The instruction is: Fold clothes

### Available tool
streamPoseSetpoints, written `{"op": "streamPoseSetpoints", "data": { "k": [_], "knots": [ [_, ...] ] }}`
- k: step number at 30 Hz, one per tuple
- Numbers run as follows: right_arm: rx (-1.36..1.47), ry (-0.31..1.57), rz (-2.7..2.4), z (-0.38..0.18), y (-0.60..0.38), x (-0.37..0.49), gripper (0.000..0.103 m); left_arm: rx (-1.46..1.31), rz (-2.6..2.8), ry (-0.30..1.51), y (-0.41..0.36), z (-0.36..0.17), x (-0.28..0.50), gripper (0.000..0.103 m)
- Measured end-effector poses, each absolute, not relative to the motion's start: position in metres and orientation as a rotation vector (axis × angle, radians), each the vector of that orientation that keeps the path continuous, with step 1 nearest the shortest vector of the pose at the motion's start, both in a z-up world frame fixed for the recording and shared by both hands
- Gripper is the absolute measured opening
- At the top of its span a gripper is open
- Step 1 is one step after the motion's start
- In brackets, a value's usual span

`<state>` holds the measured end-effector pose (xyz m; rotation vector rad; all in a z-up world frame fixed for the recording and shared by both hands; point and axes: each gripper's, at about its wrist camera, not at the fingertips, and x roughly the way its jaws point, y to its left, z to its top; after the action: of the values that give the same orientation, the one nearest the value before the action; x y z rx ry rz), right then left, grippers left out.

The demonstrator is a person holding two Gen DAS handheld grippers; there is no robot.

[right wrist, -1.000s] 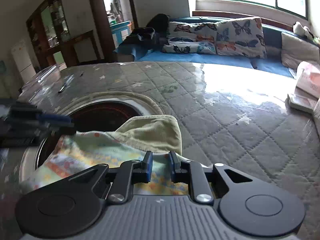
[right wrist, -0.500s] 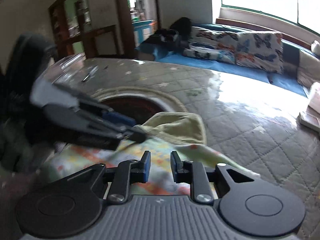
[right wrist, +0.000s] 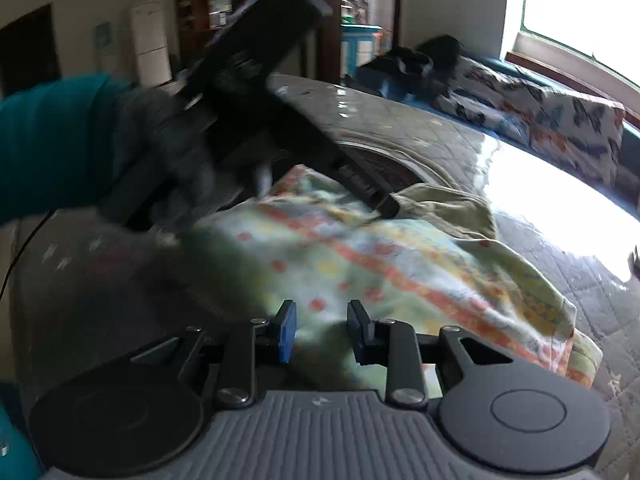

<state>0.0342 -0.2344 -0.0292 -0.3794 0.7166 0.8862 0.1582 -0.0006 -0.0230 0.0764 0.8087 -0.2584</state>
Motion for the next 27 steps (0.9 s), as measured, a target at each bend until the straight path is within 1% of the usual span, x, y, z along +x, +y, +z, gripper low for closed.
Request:
{"op": "streamPoseSetpoints", "data": {
  "k": [5,10,18,21,27],
  "knots": [
    [-0.348,0.704,0.886,-0.022,-0.244,0.020,0.028,0.084,-0.293,0.733,0.000,-0.001,0.121,0.034],
    [-0.256,0.693,0.818,-0.018,-0.258,0.026,0.028,0.082,-0.332,0.704,-0.004,0.006,0.078,0.035],
    [-0.193,0.736,0.724,-0.028,-0.285,0.030,0.028,0.104,-0.341,0.692,-0.010,-0.012,0.026,0.035],
    [-0.167,0.755,0.680,-0.030,-0.301,0.030,0.028,0.073,-0.323,0.718,-0.002,-0.022,0.022,0.035],
    [-0.160,0.808,0.581,-0.036,-0.332,0.029,0.029,0.033,-0.290,0.721,0.014,-0.022,0.015,0.037]
  ]
}}
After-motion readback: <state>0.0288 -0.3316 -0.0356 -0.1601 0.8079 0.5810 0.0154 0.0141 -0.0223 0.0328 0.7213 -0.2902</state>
